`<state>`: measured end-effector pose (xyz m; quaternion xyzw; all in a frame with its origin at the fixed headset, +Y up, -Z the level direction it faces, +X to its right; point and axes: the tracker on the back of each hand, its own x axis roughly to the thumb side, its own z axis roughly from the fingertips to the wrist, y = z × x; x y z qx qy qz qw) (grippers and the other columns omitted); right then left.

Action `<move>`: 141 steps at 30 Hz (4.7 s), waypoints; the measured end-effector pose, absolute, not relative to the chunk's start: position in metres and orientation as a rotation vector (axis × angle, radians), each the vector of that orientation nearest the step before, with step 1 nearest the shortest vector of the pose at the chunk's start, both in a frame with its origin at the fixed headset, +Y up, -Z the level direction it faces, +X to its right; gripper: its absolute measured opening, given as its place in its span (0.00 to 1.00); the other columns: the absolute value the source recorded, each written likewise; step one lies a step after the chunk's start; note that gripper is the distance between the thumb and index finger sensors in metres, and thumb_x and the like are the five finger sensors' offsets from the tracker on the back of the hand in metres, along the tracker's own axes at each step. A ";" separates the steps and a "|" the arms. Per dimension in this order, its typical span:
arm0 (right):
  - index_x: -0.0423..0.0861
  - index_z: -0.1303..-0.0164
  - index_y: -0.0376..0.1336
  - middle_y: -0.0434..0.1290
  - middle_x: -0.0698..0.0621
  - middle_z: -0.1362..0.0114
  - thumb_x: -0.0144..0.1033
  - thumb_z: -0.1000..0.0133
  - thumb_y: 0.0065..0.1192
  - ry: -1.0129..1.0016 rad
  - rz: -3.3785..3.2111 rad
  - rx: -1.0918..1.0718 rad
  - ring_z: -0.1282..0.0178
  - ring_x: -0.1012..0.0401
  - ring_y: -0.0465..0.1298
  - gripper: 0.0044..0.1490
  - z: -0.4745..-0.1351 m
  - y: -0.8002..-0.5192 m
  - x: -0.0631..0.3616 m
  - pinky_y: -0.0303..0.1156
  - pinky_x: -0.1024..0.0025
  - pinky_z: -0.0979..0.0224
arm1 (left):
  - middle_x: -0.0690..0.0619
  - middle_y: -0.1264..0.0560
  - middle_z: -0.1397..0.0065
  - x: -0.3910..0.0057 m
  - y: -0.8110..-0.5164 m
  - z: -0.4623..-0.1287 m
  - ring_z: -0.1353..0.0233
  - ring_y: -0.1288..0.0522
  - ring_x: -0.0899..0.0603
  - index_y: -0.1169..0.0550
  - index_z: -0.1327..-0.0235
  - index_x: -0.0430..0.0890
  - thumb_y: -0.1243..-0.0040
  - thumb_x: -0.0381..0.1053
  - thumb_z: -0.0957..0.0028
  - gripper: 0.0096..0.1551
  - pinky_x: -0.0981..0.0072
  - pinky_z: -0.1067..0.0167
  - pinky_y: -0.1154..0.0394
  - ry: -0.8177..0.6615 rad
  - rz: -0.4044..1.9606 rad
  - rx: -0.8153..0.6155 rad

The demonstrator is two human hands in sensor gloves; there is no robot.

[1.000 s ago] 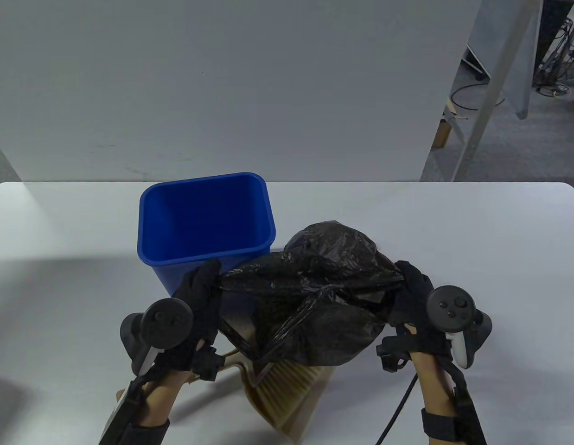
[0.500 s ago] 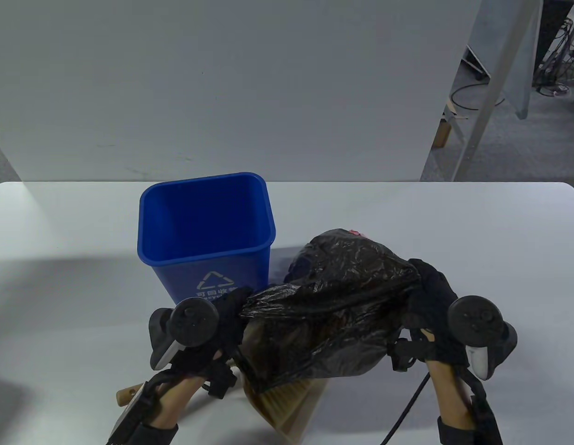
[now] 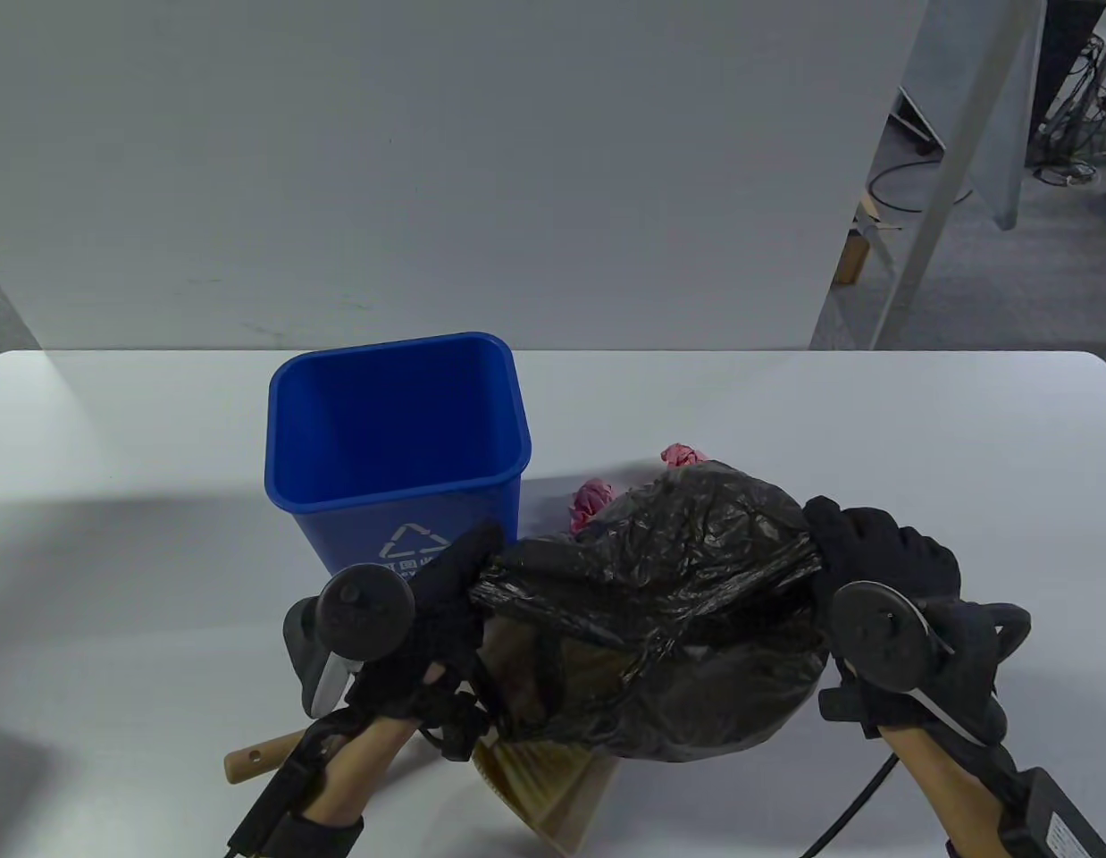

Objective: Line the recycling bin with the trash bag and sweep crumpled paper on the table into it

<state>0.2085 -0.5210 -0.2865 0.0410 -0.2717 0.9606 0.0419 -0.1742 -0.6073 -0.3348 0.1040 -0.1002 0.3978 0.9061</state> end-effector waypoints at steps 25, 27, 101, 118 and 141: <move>0.55 0.23 0.57 0.76 0.54 0.41 0.41 0.33 0.47 -2.100 2.097 0.403 0.53 0.61 0.77 0.25 -0.210 -0.399 0.171 0.73 0.51 0.32 | 0.61 0.27 0.26 -0.161 -0.405 -0.248 0.47 0.19 0.59 0.37 0.20 0.66 0.45 0.53 0.35 0.30 0.65 0.47 0.18 -0.490 0.538 1.226; 0.56 0.26 0.62 0.79 0.57 0.47 0.42 0.34 0.50 -1.654 2.511 0.166 0.59 0.65 0.79 0.25 -0.264 -0.427 0.189 0.78 0.55 0.38 | 0.58 0.22 0.32 -0.149 -0.422 -0.299 0.53 0.18 0.56 0.29 0.24 0.64 0.39 0.52 0.38 0.28 0.61 0.52 0.17 -0.397 0.434 0.811; 0.55 0.26 0.62 0.36 0.37 0.10 0.46 0.34 0.47 -0.371 1.952 0.980 0.21 0.25 0.39 0.26 -0.271 -0.447 0.069 0.47 0.20 0.31 | 0.57 0.65 0.07 -0.125 -0.490 -0.295 0.09 0.58 0.27 0.54 0.13 0.72 0.60 0.64 0.35 0.38 0.16 0.28 0.47 -1.034 1.648 -0.042; 0.58 0.25 0.61 0.37 0.41 0.08 0.47 0.33 0.46 -0.277 1.547 1.114 0.19 0.28 0.38 0.25 -0.324 -0.432 -0.040 0.48 0.21 0.29 | 0.55 0.63 0.05 -0.227 -0.432 -0.295 0.10 0.58 0.25 0.51 0.11 0.71 0.60 0.64 0.34 0.37 0.15 0.29 0.46 -0.862 1.493 0.232; 0.55 0.27 0.64 0.52 0.34 0.11 0.44 0.34 0.50 -0.364 2.164 0.466 0.19 0.28 0.49 0.25 -0.419 -0.523 0.026 0.52 0.24 0.28 | 0.41 0.27 0.24 -0.323 -0.502 -0.366 0.47 0.18 0.47 0.31 0.20 0.46 0.51 0.47 0.35 0.28 0.53 0.50 0.19 0.134 0.810 0.384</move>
